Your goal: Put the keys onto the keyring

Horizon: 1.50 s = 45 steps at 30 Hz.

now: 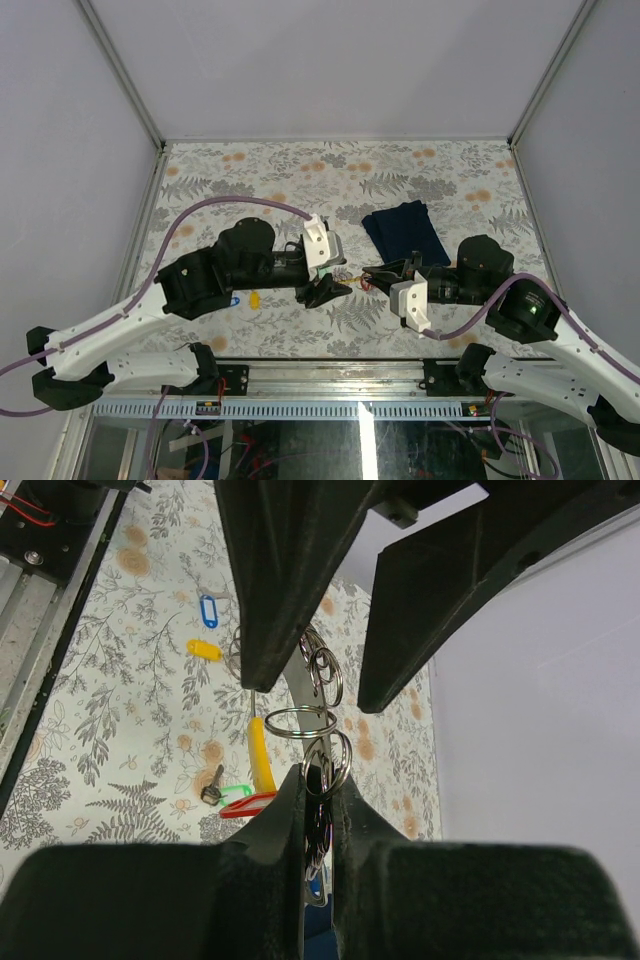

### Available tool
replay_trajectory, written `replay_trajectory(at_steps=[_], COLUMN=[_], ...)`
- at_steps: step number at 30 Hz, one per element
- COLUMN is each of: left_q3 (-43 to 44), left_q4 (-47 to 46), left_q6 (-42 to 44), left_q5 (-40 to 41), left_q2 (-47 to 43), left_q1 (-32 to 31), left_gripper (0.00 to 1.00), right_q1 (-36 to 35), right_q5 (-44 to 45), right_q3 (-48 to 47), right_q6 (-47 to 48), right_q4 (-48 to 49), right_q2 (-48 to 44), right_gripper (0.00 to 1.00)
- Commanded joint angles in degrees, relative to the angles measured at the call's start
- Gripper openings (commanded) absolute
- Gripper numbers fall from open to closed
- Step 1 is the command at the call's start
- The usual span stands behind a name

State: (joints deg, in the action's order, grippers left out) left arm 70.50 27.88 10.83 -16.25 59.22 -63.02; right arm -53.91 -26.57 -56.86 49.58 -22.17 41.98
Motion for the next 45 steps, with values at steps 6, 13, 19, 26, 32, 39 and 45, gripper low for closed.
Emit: replay_trajectory(at_steps=[6, 13, 19, 26, 32, 39, 45], left_q3=[4.4, 5.2, 5.8, 6.3, 3.4, -5.8, -13.1], left_q4=[2.9, 4.6, 5.3, 5.9, 0.5, -14.3, -24.4], left_q6=[4.6, 5.5, 5.8, 5.8, 3.2, -1.9, -4.4], left_q5=[1.7, 2.6, 2.8, 3.8, 4.7, 9.8, 17.2], left_q2=[2.7, 4.2, 4.9, 5.2, 3.4, -3.0, -8.0], left_q1=[-0.4, -0.6, -0.8, -1.1, -1.1, -1.1, -1.1], left_gripper=[0.46, 0.36, 0.22, 0.0, 0.0, 0.0, 0.0], right_q1=[-0.1, -0.1, 0.0, -0.1, -0.1, -0.1, 0.0], right_q5=[0.1, 0.2, -0.2, -0.1, 0.5, 1.5, 4.1], right_q3=[-3.2, -3.4, -3.5, -3.4, -3.1, -3.2, -1.3], right_q6=[-1.3, -2.6, -3.9, -4.7, -5.3, -6.7, -12.6], right_q4=[2.0, 2.3, 2.6, 3.7, 5.3, 7.5, 13.2], right_q2=[0.4, 0.5, 0.7, 0.3, -1.1, -3.9, -8.1], right_gripper=[0.0, 0.0, 0.0, 0.05, 0.22, 0.43, 0.47])
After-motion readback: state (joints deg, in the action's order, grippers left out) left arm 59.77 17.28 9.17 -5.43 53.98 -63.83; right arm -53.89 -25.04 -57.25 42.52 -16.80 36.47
